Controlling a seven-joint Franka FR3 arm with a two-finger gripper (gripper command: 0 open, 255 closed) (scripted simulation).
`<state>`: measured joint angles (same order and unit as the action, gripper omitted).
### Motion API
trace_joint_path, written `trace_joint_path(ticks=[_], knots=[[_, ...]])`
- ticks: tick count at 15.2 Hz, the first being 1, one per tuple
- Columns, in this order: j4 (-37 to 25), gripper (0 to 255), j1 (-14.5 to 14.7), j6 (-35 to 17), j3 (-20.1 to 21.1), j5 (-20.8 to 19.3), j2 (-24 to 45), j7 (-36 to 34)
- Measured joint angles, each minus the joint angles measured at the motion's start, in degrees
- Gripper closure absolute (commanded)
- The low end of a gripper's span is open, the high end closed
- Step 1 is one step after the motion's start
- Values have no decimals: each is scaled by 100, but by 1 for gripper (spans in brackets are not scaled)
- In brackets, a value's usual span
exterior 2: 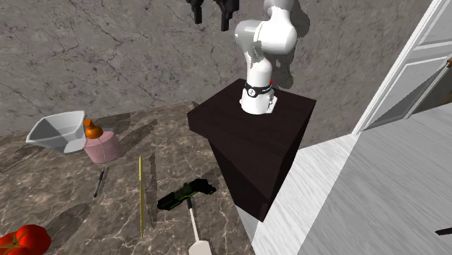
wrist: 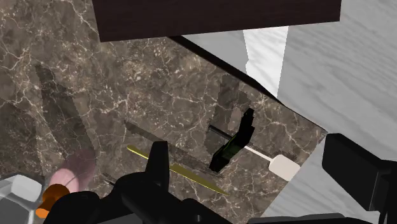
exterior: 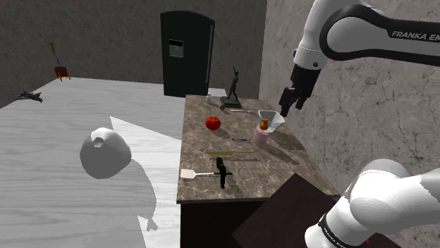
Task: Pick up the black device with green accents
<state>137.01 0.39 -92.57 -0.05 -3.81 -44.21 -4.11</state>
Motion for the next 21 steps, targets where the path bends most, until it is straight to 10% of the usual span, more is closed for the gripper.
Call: trace_joint_path(ticks=[21], knots=[[367, 0, -149, -3300, 253, 439, 3412, -1373]])
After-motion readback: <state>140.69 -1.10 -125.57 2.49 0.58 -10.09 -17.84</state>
